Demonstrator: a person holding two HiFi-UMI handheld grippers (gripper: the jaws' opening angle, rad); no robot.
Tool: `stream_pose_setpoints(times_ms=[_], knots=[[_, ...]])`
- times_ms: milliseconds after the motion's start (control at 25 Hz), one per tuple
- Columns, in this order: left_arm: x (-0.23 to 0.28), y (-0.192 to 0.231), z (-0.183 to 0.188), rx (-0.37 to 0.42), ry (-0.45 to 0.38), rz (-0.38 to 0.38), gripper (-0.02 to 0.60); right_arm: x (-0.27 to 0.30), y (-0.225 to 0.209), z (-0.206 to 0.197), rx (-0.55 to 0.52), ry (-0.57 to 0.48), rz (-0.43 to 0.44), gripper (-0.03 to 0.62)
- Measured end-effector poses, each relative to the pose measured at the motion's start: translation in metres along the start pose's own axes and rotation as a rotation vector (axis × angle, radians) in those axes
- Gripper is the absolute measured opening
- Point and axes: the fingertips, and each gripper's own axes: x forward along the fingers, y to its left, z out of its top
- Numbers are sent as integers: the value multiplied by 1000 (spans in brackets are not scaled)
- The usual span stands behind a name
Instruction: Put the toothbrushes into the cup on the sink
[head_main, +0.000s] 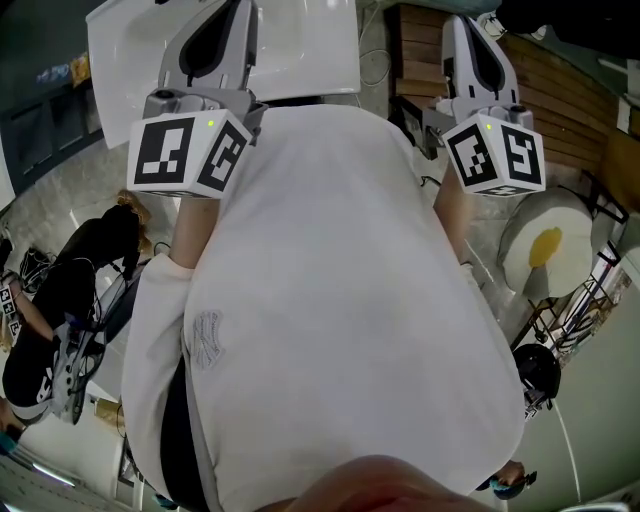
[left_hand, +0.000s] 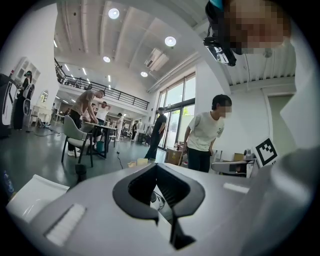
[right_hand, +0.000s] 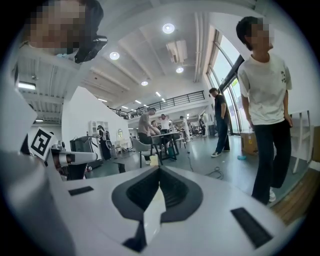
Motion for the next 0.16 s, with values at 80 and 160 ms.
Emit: stream_pose_setpoints(times_ms=[80, 160], knots=[[-2, 1, -1, -1, -1, -1, -15, 0, 2, -1, -2, 1, 1, 11], [-4, 3, -2, -1, -1, -2, -15, 0, 5, -3, -4, 2, 2, 11]])
